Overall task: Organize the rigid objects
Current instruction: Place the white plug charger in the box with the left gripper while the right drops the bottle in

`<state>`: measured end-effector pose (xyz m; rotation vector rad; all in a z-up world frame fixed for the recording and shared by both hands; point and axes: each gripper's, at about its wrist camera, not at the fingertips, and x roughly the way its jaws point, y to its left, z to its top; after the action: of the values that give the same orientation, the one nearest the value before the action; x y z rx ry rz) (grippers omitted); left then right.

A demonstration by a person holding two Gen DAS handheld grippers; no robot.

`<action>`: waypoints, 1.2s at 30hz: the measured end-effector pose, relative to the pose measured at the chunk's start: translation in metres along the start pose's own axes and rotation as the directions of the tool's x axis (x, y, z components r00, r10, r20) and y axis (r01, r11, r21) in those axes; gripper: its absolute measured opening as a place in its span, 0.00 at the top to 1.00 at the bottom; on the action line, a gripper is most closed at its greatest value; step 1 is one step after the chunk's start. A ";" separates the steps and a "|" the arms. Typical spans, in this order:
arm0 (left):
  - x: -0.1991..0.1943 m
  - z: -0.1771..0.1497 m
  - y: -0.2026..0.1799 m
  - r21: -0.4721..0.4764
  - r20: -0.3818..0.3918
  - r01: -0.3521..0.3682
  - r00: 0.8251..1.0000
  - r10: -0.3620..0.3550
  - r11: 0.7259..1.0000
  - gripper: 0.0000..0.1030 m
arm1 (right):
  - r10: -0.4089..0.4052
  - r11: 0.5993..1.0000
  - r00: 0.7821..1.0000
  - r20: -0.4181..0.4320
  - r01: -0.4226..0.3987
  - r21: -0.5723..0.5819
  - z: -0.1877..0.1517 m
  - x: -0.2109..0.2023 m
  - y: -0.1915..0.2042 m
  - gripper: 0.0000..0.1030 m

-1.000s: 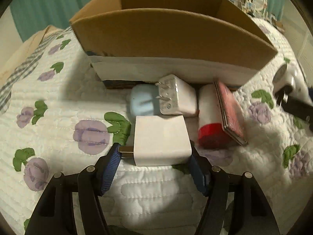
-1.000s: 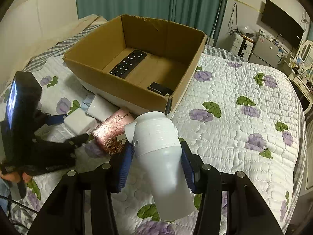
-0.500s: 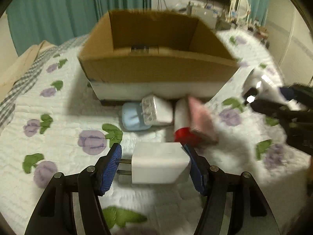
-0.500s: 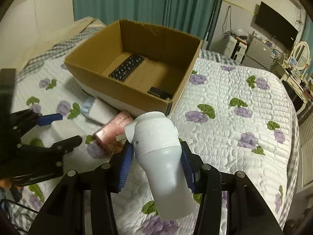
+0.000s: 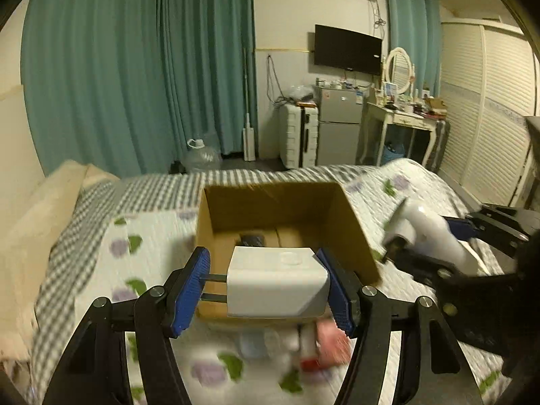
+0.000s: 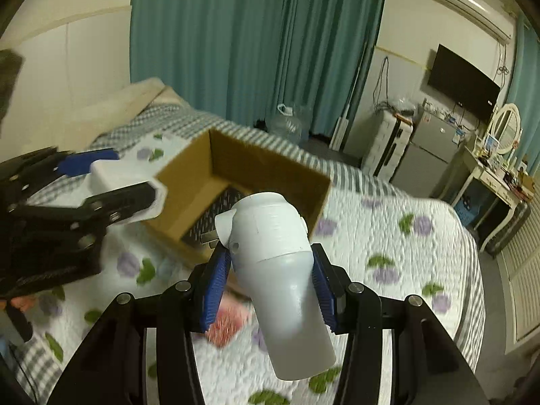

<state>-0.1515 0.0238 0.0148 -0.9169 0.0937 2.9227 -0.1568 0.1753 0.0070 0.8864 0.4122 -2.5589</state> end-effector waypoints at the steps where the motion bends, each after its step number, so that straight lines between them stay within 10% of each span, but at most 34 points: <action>1: 0.012 0.007 0.004 0.000 0.002 -0.001 1.000 0.001 1.000 0.36 | 0.000 1.000 1.000 0.000 0.000 0.001 0.005 0.006 -0.001 0.54; 13: 0.120 -0.001 0.007 0.013 -0.114 0.001 0.994 0.000 1.000 0.36 | 0.027 0.999 0.998 -0.054 -0.024 0.040 0.020 0.093 -0.017 0.54; 29: 0.114 -0.007 0.013 -0.004 -0.177 -0.013 0.984 0.012 1.000 0.33 | 0.015 0.996 0.999 -0.041 -0.011 0.087 0.022 0.087 -0.033 0.54; 36: 0.133 -0.012 0.014 -0.018 -0.338 0.014 0.941 -0.019 1.000 0.33 | 0.020 0.996 0.997 -0.068 -0.014 0.086 0.016 0.099 -0.032 0.54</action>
<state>-0.2546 0.0163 -0.0709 -1.4061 0.0831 2.7218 -0.2513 0.1701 -0.0395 1.0069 0.3153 -2.5529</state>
